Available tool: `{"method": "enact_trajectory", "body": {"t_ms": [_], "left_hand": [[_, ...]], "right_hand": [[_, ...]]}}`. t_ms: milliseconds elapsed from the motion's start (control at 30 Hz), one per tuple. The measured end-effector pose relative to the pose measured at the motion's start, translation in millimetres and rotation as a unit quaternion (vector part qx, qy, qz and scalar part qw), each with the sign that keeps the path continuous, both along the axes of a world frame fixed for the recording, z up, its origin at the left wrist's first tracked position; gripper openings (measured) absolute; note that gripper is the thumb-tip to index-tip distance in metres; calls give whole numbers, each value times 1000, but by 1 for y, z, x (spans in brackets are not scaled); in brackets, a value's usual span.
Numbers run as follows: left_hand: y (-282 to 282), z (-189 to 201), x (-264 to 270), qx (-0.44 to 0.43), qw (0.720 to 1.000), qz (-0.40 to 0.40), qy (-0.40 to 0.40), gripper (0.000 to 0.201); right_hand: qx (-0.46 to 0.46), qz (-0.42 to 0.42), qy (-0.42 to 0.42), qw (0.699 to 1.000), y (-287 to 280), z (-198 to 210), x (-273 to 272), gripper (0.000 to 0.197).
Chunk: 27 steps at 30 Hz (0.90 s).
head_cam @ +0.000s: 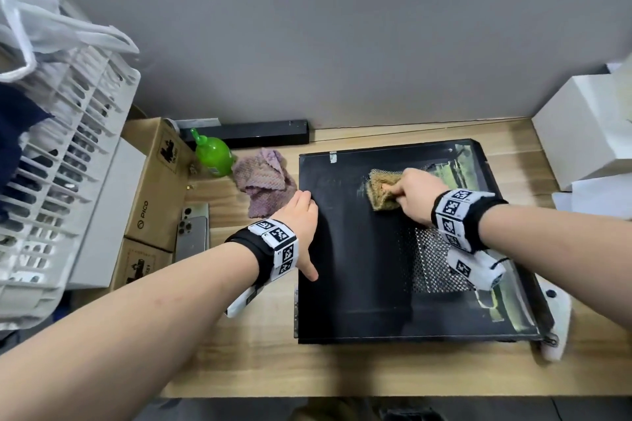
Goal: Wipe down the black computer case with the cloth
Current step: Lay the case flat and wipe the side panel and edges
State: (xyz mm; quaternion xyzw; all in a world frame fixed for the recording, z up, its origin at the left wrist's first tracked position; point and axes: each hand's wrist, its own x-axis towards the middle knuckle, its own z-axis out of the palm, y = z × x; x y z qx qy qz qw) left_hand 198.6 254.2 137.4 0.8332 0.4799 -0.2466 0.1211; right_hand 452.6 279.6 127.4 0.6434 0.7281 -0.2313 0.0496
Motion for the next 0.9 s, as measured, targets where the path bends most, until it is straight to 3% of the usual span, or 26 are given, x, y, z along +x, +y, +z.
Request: {"method": "enact_trajectory", "body": {"t_ms": [67, 167, 267, 333, 467, 600, 700, 900], "left_hand": [[-1, 1, 2, -1, 1000, 5, 12, 146], [0, 4, 6, -2, 999, 6, 32, 146], [2, 9, 14, 9, 999, -2, 52, 130], [2, 14, 20, 24, 996, -17, 83, 123], [3, 15, 30, 20, 994, -9, 107, 122], [1, 15, 31, -3, 995, 59, 79, 119], [1, 14, 30, -12, 995, 66, 72, 121], [2, 10, 33, 10, 994, 40, 106, 125]], "right_hand": [[-5, 16, 18, 1000, -17, -3, -2, 31], [-29, 91, 90, 991, -87, -6, -9, 28], [-45, 119, 141, 982, -151, -7, -14, 24], [-53, 138, 127, 981, -158, -6, -14, 27], [-77, 114, 110, 984, -127, -2, -23, 31], [-57, 42, 25, 997, -50, -1, -44, 22], [-45, 3, -11, 999, -4, 1, -62, 34], [-55, -3, -34, 998, 6, -15, -73, 38]]}}
